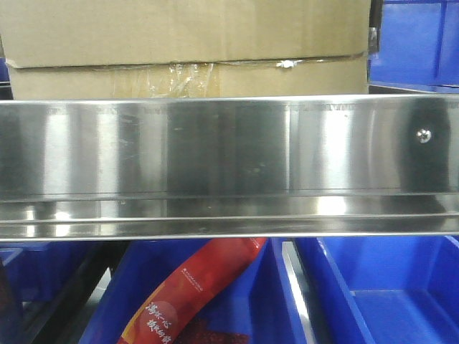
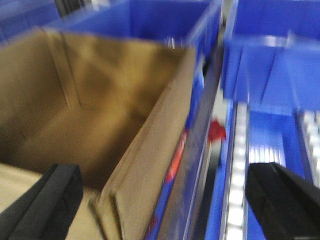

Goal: Grab carton from right shelf to conveyor
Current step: 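Lift the carton with both grippers and pull it off the shelf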

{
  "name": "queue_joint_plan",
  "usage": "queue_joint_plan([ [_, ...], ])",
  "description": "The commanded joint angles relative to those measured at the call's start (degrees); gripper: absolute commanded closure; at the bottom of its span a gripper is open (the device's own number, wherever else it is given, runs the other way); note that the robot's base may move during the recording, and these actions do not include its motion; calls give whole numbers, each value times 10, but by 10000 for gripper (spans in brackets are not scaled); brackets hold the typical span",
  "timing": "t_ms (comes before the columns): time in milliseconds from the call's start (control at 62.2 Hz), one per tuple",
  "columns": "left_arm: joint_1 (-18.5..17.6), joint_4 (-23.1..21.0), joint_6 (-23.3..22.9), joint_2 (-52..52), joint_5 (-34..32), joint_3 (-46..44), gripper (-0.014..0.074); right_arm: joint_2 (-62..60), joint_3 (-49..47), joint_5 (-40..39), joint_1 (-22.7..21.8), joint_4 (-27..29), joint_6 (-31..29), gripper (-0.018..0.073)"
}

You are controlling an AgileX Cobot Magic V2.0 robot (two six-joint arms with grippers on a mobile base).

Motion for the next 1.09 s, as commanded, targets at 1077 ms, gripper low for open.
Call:
queue_joint_plan([
  [1077, 60, 9, -35, 272, 138, -220, 62, 425, -390, 162, 9, -42, 28, 1],
])
